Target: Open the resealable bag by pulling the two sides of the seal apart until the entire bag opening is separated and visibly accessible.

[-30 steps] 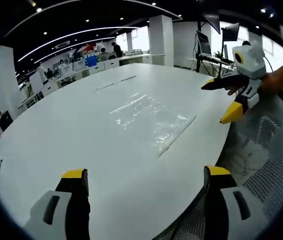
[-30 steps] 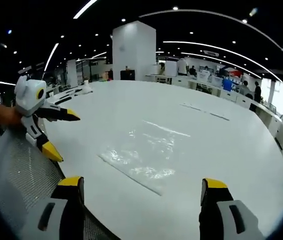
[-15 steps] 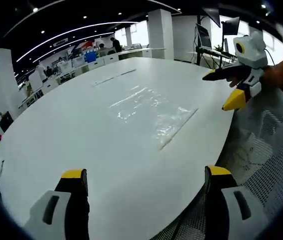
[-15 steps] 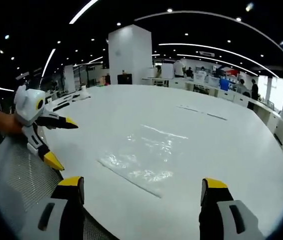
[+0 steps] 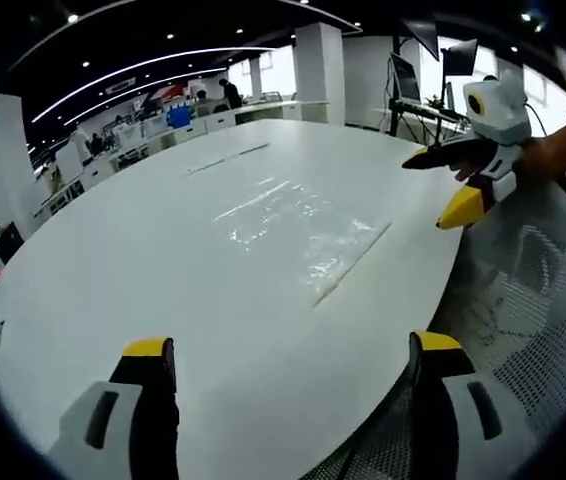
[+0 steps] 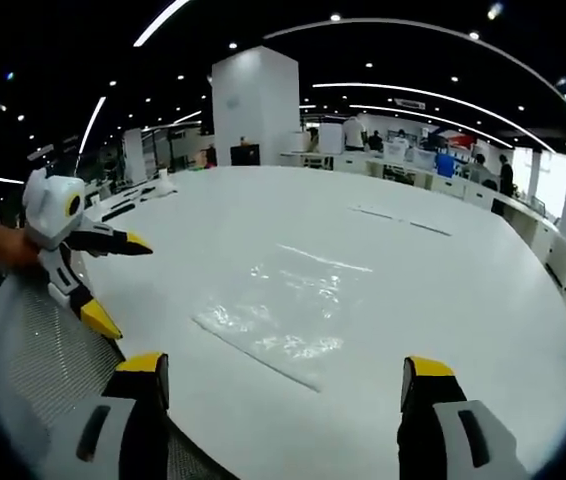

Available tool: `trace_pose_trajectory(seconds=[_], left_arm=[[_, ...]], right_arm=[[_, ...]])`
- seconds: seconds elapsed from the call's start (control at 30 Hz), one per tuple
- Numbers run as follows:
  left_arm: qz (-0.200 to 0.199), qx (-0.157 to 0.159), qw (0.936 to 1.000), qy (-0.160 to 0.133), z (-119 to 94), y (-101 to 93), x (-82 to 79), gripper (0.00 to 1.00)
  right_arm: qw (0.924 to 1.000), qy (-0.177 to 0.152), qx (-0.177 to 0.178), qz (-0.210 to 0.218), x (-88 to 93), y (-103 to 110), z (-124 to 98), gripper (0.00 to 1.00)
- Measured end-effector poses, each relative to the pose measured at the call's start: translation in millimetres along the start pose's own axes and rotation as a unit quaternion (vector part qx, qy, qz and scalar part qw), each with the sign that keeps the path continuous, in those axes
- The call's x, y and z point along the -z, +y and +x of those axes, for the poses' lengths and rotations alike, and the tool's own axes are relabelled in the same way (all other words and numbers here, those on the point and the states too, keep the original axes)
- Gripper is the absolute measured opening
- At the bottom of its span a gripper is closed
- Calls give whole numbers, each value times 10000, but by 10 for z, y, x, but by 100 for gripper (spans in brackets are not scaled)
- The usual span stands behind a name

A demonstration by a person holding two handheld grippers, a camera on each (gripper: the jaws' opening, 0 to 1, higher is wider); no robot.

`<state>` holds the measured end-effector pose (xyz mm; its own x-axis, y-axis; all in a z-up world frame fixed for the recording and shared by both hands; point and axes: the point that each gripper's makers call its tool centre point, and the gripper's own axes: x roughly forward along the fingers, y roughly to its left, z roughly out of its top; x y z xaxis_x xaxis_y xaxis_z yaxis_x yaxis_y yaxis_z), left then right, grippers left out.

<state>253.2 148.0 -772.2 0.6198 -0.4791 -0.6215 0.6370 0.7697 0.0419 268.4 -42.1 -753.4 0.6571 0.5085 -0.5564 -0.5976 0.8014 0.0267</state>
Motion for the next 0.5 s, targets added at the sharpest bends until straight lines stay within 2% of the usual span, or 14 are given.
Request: trace_pose_trajectory(seconds=[0.5], left_arm=[[-16,-6,9995,-312,-43,3,-140,95]], right_arm=[[9999,0,117,-101,-9,-43,-7,96]])
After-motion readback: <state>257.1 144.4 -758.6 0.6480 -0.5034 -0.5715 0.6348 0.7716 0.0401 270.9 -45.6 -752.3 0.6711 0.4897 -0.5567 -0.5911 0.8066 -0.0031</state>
